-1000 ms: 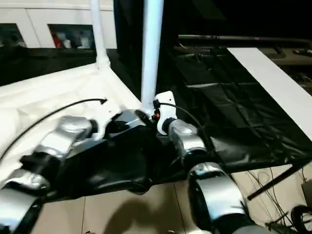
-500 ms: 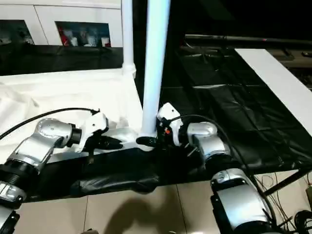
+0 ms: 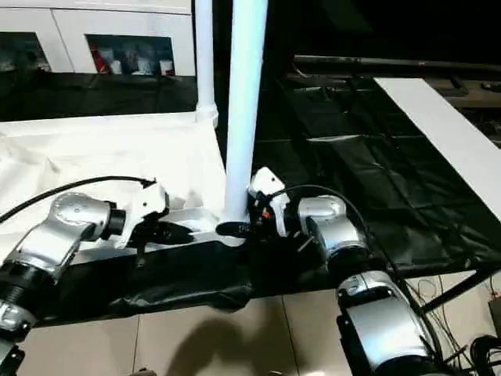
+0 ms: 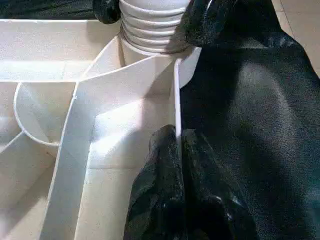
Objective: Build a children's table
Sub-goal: Rotate leg to tighten
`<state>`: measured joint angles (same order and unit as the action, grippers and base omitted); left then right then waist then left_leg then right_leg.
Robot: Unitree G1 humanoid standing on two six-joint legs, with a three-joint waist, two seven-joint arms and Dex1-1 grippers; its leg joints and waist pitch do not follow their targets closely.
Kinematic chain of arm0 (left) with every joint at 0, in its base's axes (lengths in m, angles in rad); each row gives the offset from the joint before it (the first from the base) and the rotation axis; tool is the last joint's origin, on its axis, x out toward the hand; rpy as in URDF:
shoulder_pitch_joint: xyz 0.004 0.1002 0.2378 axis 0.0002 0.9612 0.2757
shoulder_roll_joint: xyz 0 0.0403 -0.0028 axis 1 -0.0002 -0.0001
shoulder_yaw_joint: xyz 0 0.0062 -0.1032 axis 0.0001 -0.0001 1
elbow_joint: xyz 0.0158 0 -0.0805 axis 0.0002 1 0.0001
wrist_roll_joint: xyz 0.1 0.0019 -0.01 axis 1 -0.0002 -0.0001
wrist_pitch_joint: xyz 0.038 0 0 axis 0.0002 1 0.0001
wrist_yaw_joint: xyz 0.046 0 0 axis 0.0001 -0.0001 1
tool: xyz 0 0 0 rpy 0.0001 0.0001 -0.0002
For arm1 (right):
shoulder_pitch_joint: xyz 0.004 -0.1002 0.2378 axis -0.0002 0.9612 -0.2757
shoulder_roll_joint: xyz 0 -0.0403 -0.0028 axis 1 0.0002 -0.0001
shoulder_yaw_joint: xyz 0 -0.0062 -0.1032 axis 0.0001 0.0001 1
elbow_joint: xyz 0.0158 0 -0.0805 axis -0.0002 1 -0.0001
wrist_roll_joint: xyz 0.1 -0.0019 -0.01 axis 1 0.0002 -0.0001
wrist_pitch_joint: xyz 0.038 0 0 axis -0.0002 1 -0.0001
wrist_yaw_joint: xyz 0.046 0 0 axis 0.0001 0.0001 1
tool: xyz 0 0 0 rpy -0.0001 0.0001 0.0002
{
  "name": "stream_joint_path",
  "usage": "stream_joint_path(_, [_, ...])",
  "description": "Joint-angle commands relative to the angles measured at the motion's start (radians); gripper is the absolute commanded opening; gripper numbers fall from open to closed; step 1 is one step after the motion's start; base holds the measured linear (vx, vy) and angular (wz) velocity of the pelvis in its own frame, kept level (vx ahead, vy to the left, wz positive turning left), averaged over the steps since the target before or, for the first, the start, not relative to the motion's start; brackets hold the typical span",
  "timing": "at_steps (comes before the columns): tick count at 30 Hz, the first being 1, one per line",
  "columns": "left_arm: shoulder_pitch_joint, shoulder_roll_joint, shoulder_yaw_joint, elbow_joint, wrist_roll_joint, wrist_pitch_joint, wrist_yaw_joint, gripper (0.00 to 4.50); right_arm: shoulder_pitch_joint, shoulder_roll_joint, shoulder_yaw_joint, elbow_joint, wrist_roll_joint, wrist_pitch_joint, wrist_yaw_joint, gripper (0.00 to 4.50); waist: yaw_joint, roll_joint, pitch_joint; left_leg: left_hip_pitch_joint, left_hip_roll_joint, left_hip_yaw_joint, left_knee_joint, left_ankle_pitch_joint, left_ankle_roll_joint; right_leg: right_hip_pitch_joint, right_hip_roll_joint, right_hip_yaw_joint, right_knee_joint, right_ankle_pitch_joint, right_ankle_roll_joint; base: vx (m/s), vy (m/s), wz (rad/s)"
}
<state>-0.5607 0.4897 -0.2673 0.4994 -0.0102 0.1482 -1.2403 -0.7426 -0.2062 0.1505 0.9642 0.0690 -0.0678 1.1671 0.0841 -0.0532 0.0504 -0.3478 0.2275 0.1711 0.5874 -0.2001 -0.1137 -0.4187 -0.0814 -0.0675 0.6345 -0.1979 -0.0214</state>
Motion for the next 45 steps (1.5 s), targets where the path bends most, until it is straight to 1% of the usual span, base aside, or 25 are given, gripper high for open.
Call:
stream_joint_path(1, [0.011,-0.019,0.002,-0.004,-0.032,0.016,-0.004,0.00,0.000,0.011,-0.017,0.043,-0.018,0.016,-0.109,2.74,0.001,-0.001,-0.065,-0.004,0.003,0.015,-0.059,-0.049,0.070,0.067,-0.050,0.044,-0.054,-0.024,-0.255,0.000,0.000,0.00])
stream_joint_path(2, [0.003,-0.031,0.005,0.009,-0.017,0.035,0.039,0.00,-0.006,0.027,-0.032,0.068,-0.025,0.020,-0.199,2.74,-0.005,0.007,-0.063,-0.004,0.002,0.014,-0.063,-0.071,0.049,0.066,-0.052,0.045,-0.058,-0.055,-0.247,0.000,0.000,0.00])
stream_joint_path(3, [-0.005,-0.042,0.009,0.023,-0.006,0.048,0.074,0.00,-0.010,0.038,-0.040,0.084,-0.028,0.027,-0.257,2.73,-0.010,0.004,-0.060,-0.002,0.000,0.012,-0.066,-0.098,0.030,0.064,-0.051,0.046,-0.064,-0.099,-0.236,0.000,0.000,0.00])
stream_joint_path(5, [-0.013,-0.052,0.013,0.036,0.004,0.060,0.107,0.00,-0.013,0.047,-0.048,0.097,-0.031,0.034,-0.305,2.73,-0.013,0.005,-0.060,-0.001,0.001,0.012,-0.067,-0.124,0.018,0.065,-0.051,0.046,-0.068,-0.143,-0.228,0.000,0.000,0.00])
stream_joint_path(6, [-0.038,-0.089,0.028,0.072,0.015,0.081,0.187,0.00,-0.021,0.078,-0.077,0.121,-0.019,0.048,-0.423,2.73,-0.013,0.014,-0.058,0.002,0.001,0.010,-0.069,-0.151,0.009,0.062,-0.052,0.047,-0.073,-0.180,-0.219,0.000,0.000,0.00])
stream_joint_path(7, [-0.038,-0.089,0.028,0.072,0.015,0.081,0.187,0.00,-0.021,0.078,-0.077,0.121,-0.019,0.048,-0.423,2.73,-0.019,0.008,-0.054,0.004,-0.001,0.011,-0.071,-0.171,-0.002,0.059,-0.049,0.048,-0.079,-0.216,-0.206,0.000,0.000,0.00])
stream_joint_path(9, [-0.091,-0.172,0.059,0.139,0.036,0.135,0.358,0.00,-0.043,0.136,-0.138,0.166,0.009,0.072,-0.654,2.72,-0.022,0.020,-0.058,0.008,-0.003,0.010,-0.070,-0.170,-0.026,0.058,-0.048,0.050,-0.078,-0.221,-0.201,0.000,0.000,0.00])
stream_joint_path(10, [-0.117,-0.214,0.076,0.168,0.042,0.159,0.440,0.00,-0.055,0.160,-0.160,0.186,0.019,0.077,-0.751,2.72,-0.021,0.017,-0.059,0.008,-0.002,0.008,-0.071,-0.166,-0.035,0.060,-0.048,0.050,-0.079,-0.217,-0.196,0.000,0.000,0.00])
stream_joint_path(11, [-0.139,-0.251,0.091,0.192,0.042,0.177,0.506,0.00,-0.066,0.177,-0.172,0.202,0.020,0.075,-0.836,2.72,-0.023,0.020,-0.060,0.008,-0.005,0.009,-0.070,-0.161,-0.037,0.059,-0.046,0.050,-0.078,-0.207,-0.196,0.000,0.000,0.00])
stream_joint_path(12, [-0.139,-0.251,0.091,0.192,0.042,0.177,0.506,0.00,-0.066,0.177,-0.172,0.202,0.020,0.075,-0.836,2.72,-0.019,0.016,-0.061,0.010,-0.006,0.010,-0.068,-0.164,-0.034,0.059,-0.046,0.050,-0.080,-0.199,-0.197,0.000,0.000,0.00])
stream_joint_path(15, [-0.181,-0.323,0.095,0.227,0.050,0.201,0.607,0.00,-0.092,0.211,-0.198,0.237,0.026,0.058,-1.008,2.72,-0.021,0.010,-0.064,-0.001,-0.009,0.012,-0.064,-0.134,-0.003,0.063,-0.044,0.050,-0.075,-0.138,-0.201,0.000,0.000,0.00])
stream_joint_path(17, [-0.187,-0.335,0.088,0.229,0.055,0.198,0.617,0.00,-0.100,0.221,-0.201,0.244,0.026,0.049,-1.032,2.72,-0.016,0.012,-0.068,-0.001,-0.012,0.012,-0.062,-0.106,0.008,0.066,-0.042,0.048,-0.071,-0.101,-0.199,0.000,0.000,0.00])
stream_joint_path(18, [-0.188,-0.337,0.078,0.227,0.061,0.193,0.608,0.00,-0.108,0.231,-0.201,0.246,0.028,0.045,-1.018,2.72,-0.015,0.003,-0.068,-0.008,-0.011,0.012,-0.061,-0.082,0.027,0.070,-0.043,0.047,-0.067,-0.063,-0.201,0.000,0.000,0.00])
stream_joint_path(20, [-0.188,-0.337,0.077,0.227,0.061,0.193,0.608,0.00,-0.108,0.231,-0.201,0.246,0.028,0.045,-1.017,2.72,-0.014,0.008,-0.068,-0.007,-0.010,0.012,-0.061,-0.076,0.036,0.068,-0.044,0.046,-0.065,-0.050,-0.206,0.000,0.000,0.00])
stream_joint_path(22, [-0.178,-0.321,0.061,0.223,0.077,0.173,0.588,0.00,-0.112,0.240,-0.189,0.246,0.011,0.032,-0.981,2.72,-0.015,0.004,-0.065,-0.006,-0.008,0.013,-0.062,-0.091,0.044,0.066,-0.045,0.046,-0.069,-0.069,-0.208,0.000,0.000,0.00])
stream_joint_path(25, [-0.168,-0.303,0.054,0.216,0.085,0.164,0.568,0.00,-0.111,0.244,-0.199,0.232,0.022,0.006,-0.899,2.72,-0.016,0.005,-0.064,-0.007,-0.007,0.012,-0.063,-0.109,0.043,0.067,-0.048,0.046,-0.072,-0.106,-0.201,0.000,0.000,0.00])
stream_joint_path(26, [-0.164,-0.295,0.047,0.213,0.089,0.148,0.552,0.00,-0.112,0.246,-0.204,0.226,0.029,-0.008,-0.857,3.07,-0.012,-0.003,-0.066,-0.010,-0.007,0.012,-0.062,-0.103,0.051,0.070,-0.050,0.046,-0.070,-0.106,-0.197,0.000,0.000,0.00])
stream_joint_path(28, [-0.157,-0.284,0.044,0.202,0.089,0.147,0.537,0.00,-0.111,0.240,-0.201,0.217,0.031,-0.022,-0.816,3.44,-0.014,-0.002,-0.068,-0.014,-0.006,0.012,-0.059,-0.063,0.065,0.072,-0.050,0.046,-0.063,-0.053,-0.209,0.000,0.000,0.00])
stream_joint_path(32, [-0.128,-0.249,0.029,0.159,0.077,0.125,0.463,0.00,-0.111,0.204,-0.182,0.195,0.026,-0.040,-0.741,3.62,-0.021,-0.002,-0.065,-0.014,-0.005,0.011,-0.060,-0.067,0.072,0.070,-0.049,0.044,-0.065,-0.061,-0.221,0.000,0.000,0.00])
stream_joint_path(35, [-0.070,-0.184,-0.001,0.089,0.040,0.023,0.285,0.00,-0.088,0.114,-0.117,0.138,0.006,-0.038,-0.519,3.88,-0.022,-0.003,-0.064,-0.013,-0.001,0.012,-0.059,-0.073,0.079,0.071,-0.049,0.046,-0.064,-0.059,-0.231,0.000,0.000,0.00])
stream_joint_path(36, [-0.069,-0.183,-0.001,0.088,0.039,0.022,0.283,0.00,-0.088,0.112,-0.117,0.137,0.006,-0.037,-0.516,3.88,-0.019,-0.001,-0.065,-0.011,0.001,0.012,-0.059,-0.071,0.085,0.070,-0.049,0.046,-0.062,-0.047,-0.234,0.000,0.000,0.00])
stream_joint_path(37, [-0.045,-0.156,-0.004,0.049,0.009,0.030,0.206,0.00,-0.060,0.063,-0.086,0.086,0.006,-0.044,-0.368,3.88,-0.018,-0.004,-0.066,-0.012,0.000,0.013,-0.057,-0.054,0.094,0.072,-0.048,0.045,-0.057,-0.016,-0.243,0.000,0.000,0.00])
stream_joint_path(39, [-0.039,-0.145,-0.007,0.039,0.002,0.024,0.181,0.00,-0.048,0.043,-0.074,0.064,0.005,-0.046,-0.315,3.88,-0.014,-0.002,-0.066,-0.005,0.001,0.016,-0.055,-0.036,0.117,0.066,-0.046,0.046,-0.055,0.024,-0.264,0.000,0.000,0.00])
stream_joint_path(41, [-0.020,-0.103,-0.013,0.008,-0.022,0.019,0.098,0.00,-0.012,-0.019,-0.036,-0.001,0.007,-0.029,-0.132,3.88,-0.008,-0.003,-0.066,-0.004,0.003,0.016,-0.054,-0.043,0.124,0.067,-0.046,0.045,-0.053,0.024,-0.270,0.000,0.000,0.00])
stream_joint_path(45, [-0.004,-0.074,-0.011,-0.019,-0.041,0.023,0.046,0.00,0.007,-0.053,0.000,-0.020,-0.013,-0.032,-0.016,3.88,0.004,-0.010,-0.064,-0.007,0.005,0.018,-0.054,-0.045,0.117,0.067,-0.048,0.045,-0.052,-0.003,-0.269,0.000,0.000,0.00])
